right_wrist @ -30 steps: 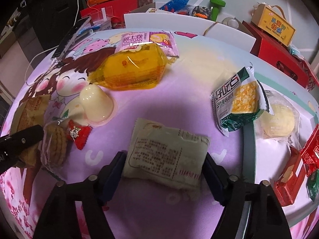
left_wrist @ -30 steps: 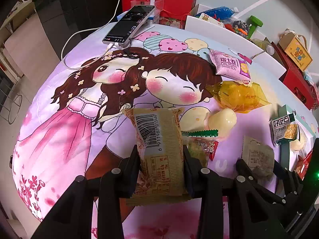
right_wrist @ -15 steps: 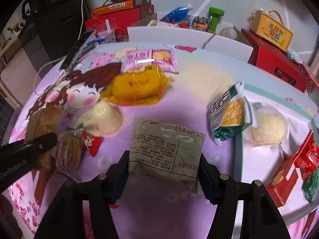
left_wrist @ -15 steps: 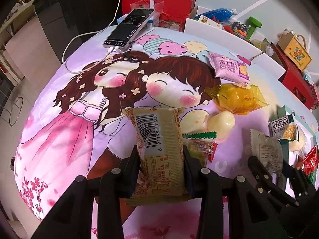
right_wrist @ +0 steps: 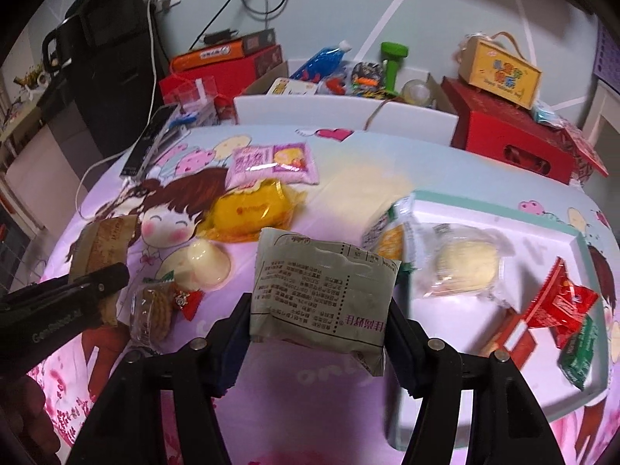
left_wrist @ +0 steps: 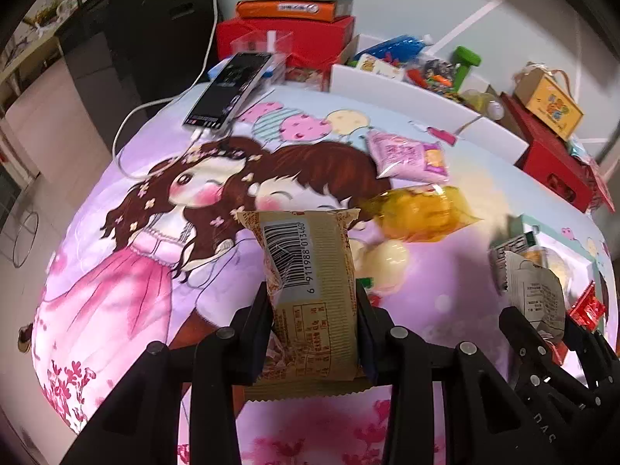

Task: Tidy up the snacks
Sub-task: 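Carry the paper snack with the right tool while the left tool carries the biscuit bag to the tray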

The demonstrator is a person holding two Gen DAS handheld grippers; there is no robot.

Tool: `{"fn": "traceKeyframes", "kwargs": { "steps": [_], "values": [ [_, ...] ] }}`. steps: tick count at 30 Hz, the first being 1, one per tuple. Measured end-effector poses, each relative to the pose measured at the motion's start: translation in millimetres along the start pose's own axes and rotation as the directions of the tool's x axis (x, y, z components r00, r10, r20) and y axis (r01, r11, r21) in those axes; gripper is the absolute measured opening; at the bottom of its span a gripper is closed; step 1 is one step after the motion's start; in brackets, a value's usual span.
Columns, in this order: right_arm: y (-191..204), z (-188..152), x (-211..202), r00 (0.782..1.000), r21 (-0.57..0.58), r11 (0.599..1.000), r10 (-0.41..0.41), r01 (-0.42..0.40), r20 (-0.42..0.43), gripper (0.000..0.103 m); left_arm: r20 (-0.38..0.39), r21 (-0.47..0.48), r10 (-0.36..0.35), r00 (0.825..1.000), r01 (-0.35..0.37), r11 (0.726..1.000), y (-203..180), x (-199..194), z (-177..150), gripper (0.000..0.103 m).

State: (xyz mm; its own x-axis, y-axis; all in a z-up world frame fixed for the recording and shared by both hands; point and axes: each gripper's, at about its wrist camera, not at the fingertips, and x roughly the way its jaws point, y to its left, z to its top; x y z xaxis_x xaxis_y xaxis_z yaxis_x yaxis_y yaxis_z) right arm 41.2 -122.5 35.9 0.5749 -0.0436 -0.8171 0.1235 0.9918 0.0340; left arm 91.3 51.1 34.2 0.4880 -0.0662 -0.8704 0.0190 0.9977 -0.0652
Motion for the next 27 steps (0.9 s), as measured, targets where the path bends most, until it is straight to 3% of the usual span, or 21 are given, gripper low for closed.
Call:
{"fn": "traceKeyframes", "kwargs": {
  "steps": [10,18,27],
  "values": [
    [-55,1,-24,0.998,0.114,0.991,-0.066,0.063,0.019,0.066,0.036,0.086,-0.076,0.996,0.072,0.994,-41,-17,0,0.04],
    [-132,-5,-44,0.985,0.272,0.948,-0.173,0.164,0.008,0.066,0.041,0.183,-0.142,0.989,0.132,0.974,-87,-28,-5,0.04],
    [-199,-21,-67,0.969,0.402,0.886,-0.246,0.23,-0.013,0.066,0.012,0.349,-0.213,0.977,0.195,0.916,-159,-37,-27,0.04]
  ]
}}
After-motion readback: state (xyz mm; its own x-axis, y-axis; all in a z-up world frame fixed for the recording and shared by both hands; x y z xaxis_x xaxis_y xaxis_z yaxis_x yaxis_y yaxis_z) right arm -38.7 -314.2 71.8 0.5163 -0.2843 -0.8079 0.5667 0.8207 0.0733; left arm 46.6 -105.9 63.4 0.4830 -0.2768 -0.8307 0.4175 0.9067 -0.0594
